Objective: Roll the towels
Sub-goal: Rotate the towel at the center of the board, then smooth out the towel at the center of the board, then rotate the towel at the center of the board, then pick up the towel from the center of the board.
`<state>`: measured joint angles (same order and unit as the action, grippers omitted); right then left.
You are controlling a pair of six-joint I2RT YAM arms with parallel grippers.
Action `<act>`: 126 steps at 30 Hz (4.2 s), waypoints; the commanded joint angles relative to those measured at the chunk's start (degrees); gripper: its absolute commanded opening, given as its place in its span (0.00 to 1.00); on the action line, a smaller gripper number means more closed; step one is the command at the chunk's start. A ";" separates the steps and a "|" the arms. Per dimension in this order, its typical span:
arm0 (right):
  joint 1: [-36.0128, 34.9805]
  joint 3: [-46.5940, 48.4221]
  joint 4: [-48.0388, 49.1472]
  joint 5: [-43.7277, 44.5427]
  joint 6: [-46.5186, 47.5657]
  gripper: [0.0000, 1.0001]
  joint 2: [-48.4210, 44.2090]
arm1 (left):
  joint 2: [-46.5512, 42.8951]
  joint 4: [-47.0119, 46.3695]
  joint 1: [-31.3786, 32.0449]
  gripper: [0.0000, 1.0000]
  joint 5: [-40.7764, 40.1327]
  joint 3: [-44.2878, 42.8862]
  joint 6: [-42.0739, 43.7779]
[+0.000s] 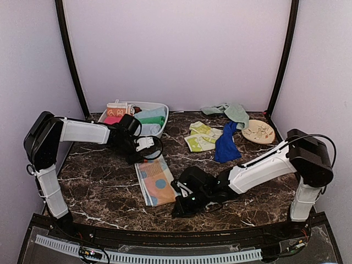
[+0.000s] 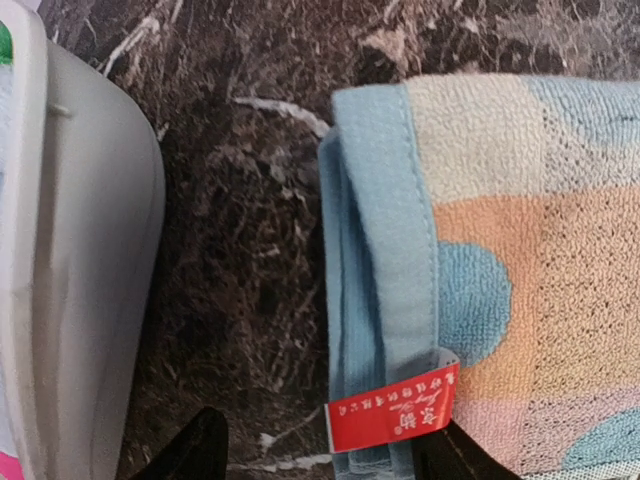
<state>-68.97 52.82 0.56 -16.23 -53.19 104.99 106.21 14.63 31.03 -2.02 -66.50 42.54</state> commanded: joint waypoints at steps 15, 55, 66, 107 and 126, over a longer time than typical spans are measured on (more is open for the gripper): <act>9.14 24.49 0.68 -26.25 10.75 0.10 17.56 | -22.52 5.06 -1.92 0.94 6.33 2.97 -4.08; 21.77 34.21 5.55 -4.42 3.85 0.12 29.16 | -22.70 21.34 17.94 0.74 22.80 10.33 0.64; 21.63 23.12 13.79 2.33 -1.19 0.23 19.87 | -14.03 14.06 22.74 0.58 12.03 11.55 0.07; -8.44 -2.81 14.59 33.06 85.26 0.45 -1.09 | -0.84 22.72 5.22 0.52 30.96 -4.17 -7.09; -2.96 -0.88 10.31 21.22 66.48 0.00 0.20 | -16.27 17.46 1.48 0.54 27.56 11.57 -3.86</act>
<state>-74.59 50.35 12.51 11.75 22.98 106.65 95.88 33.85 32.14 26.26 -57.95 36.86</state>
